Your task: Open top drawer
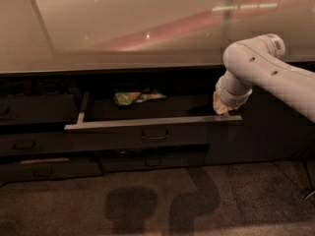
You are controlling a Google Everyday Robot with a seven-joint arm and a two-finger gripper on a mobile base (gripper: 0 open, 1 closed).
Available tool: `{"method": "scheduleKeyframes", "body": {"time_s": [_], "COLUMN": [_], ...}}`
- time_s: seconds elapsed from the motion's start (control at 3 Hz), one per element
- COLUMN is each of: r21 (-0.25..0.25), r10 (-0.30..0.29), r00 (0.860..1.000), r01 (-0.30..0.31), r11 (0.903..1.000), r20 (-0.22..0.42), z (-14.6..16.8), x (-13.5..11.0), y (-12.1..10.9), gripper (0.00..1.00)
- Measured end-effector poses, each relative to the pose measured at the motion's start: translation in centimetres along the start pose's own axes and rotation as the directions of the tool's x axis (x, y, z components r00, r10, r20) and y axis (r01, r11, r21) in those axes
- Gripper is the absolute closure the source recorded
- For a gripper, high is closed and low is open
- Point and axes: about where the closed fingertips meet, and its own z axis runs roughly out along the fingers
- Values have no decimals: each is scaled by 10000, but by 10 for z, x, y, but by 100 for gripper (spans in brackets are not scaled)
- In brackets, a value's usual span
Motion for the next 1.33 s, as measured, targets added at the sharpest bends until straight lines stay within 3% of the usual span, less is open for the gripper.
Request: {"method": "scheduleKeyframes", "body": {"time_s": [0.67, 1.33], "r21": [-1294, -1585], "r10": [743, 465], "r00": [9952, 9947], "r01": [-655, -316], "r11": [9894, 9869], "r20": [643, 917], "z": [49, 60], "x": [30, 21], "y": [-7, 2], "gripper": [100, 100]}}
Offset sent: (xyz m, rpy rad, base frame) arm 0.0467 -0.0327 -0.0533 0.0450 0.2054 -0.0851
